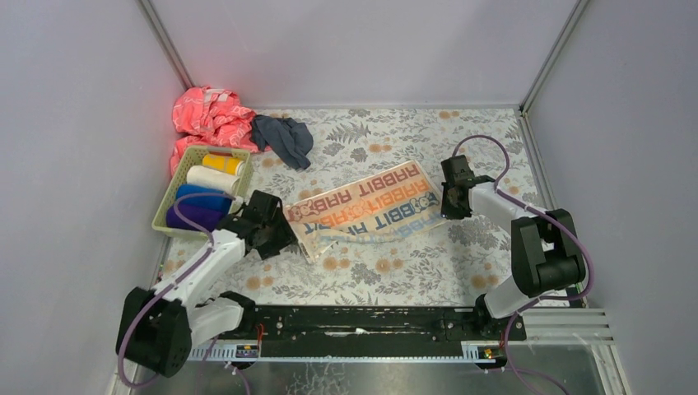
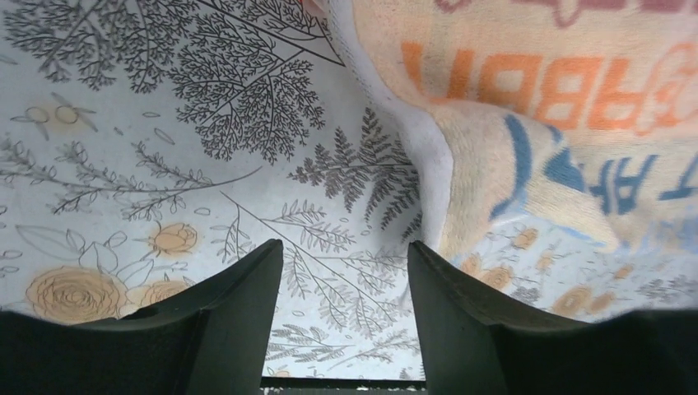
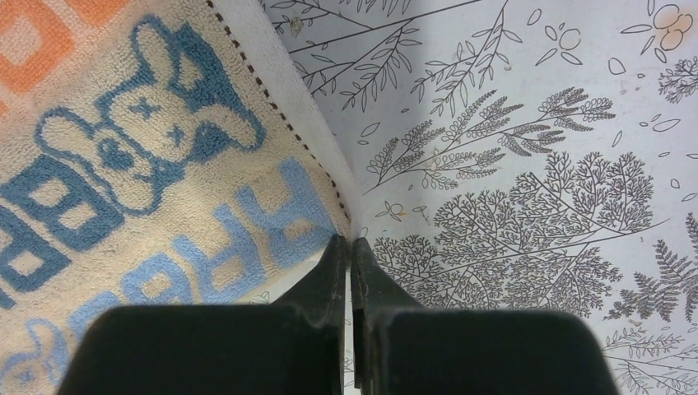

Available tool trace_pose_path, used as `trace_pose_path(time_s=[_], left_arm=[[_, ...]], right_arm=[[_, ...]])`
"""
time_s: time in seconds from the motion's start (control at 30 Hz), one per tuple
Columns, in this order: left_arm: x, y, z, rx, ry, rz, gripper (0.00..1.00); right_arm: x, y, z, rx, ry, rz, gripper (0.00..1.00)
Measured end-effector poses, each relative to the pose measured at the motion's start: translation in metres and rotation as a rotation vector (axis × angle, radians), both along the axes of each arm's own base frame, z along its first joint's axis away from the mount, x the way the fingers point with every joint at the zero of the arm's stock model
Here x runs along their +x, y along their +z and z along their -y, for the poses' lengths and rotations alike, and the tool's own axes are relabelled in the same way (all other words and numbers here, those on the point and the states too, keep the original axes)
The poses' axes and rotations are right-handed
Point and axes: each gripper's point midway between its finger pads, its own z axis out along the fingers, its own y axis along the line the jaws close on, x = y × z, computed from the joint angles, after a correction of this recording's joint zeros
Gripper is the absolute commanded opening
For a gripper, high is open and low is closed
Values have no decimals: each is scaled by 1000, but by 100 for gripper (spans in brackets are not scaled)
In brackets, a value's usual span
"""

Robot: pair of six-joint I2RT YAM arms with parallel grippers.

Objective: Roll the towels
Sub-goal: Flatten out the towel at the center of the board.

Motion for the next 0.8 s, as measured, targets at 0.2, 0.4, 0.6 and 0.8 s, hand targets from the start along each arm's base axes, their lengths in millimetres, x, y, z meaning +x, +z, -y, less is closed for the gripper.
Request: trace_pose_path(time_s=[0.2,0.4,0.6,0.8], left_arm=[[8,63,-7,-33,53,195,66],[-8,54,12,-85,11,143,60],[-47,4,23,-58,-43,-30,52],[-55,-12,33,-26,-80,-72,48]], right_arm=[[0,6,0,3,4,21,0],[0,6,-1,11,9,23,0],[-1,6,-3,23,17,22,0],[0,6,-4,27,18,26,0]])
